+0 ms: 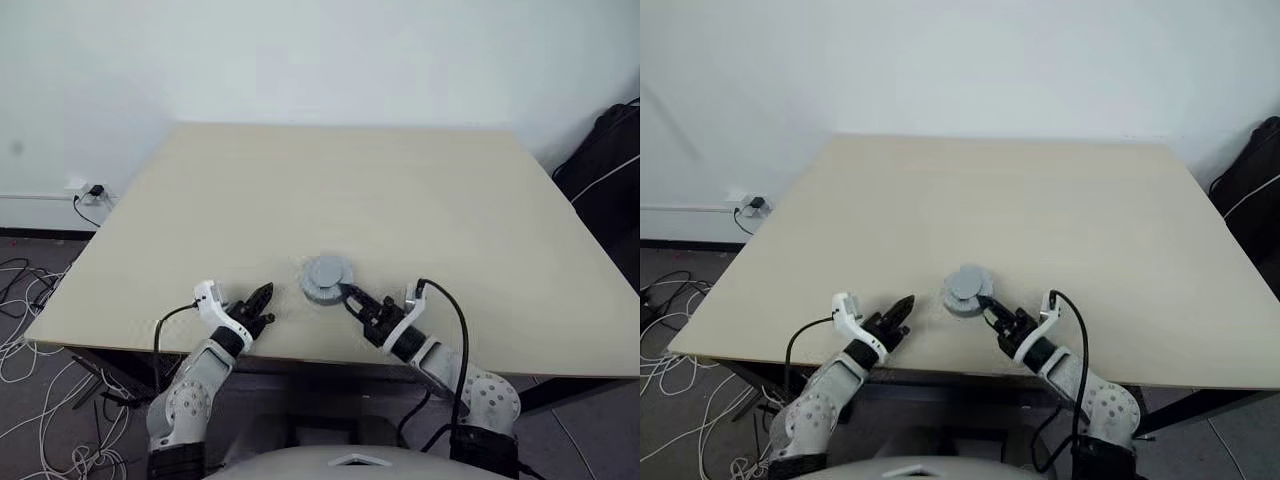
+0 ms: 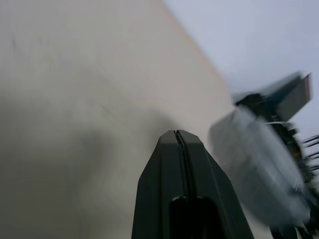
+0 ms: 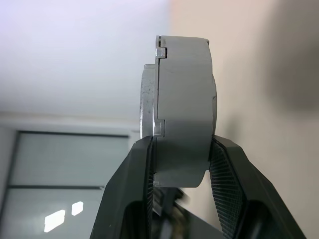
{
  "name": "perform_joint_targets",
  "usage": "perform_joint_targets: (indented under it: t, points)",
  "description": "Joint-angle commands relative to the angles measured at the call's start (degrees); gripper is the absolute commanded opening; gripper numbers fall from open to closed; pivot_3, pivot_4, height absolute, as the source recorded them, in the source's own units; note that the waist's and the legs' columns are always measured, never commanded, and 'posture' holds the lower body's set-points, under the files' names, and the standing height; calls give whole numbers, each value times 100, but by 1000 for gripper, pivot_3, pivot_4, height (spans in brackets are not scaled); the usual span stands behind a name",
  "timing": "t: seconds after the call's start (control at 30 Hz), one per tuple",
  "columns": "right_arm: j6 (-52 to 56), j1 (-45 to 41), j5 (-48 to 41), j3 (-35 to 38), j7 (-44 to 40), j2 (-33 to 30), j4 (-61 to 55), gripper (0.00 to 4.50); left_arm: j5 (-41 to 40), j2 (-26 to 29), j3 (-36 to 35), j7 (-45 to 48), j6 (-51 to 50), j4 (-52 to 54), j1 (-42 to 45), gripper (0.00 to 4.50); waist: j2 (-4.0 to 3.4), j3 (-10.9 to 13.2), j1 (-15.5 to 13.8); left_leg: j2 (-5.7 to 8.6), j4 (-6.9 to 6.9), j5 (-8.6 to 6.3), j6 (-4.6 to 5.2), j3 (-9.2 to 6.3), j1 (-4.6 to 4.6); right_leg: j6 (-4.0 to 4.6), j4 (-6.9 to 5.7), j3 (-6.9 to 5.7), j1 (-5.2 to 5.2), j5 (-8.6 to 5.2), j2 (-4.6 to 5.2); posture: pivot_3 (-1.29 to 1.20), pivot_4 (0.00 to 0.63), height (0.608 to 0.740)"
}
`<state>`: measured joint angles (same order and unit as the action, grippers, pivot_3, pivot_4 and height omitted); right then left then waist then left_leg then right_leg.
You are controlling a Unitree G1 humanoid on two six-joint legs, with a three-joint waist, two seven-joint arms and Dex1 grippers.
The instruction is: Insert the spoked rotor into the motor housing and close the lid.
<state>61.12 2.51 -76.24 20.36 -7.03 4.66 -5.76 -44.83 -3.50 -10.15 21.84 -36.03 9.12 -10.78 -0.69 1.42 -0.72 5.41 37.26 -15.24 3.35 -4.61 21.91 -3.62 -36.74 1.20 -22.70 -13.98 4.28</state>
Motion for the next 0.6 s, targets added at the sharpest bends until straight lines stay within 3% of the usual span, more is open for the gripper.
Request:
perform_joint_targets:
  t: [0.03,0.13,0.5,0.53,0.6]
  points:
    - [-198,-198,-456,-94,-104,130,-306,1238,-1054,-214,-130,52,-521,335,-110,0,-2,1,-2,0,0,0,0,0,0,0,-1,-1,0,0,0,0,0,740]
    - [-238,-223,-501,-185,-60,44,-300,1238,-1858,-322,-130,-45,-910,396,-262,577,-3,6,2,0,1,0,0,0,0,0,-1,0,0,-1,0,0,0,740]
    - [-160,-285,-605,-378,140,-353,-275,1238,-2670,-476,282,-297,-855,268,-578,4238,-4,7,-8,0,2,1,-1,0,0,18,-2,2,1,-10,1,0,0,740]
    - [-141,-285,-627,-407,167,-389,-282,1238,-2695,-472,317,-291,-824,257,-587,4490,-4,7,-6,0,2,1,-1,0,0,19,-2,2,1,-11,0,0,0,740]
    - [-90,-273,-686,-474,215,-469,-286,1238,-2736,-475,384,-275,-763,237,-601,4490,-4,7,-7,0,2,1,-1,0,0,19,-2,2,1,-11,0,0,0,740]
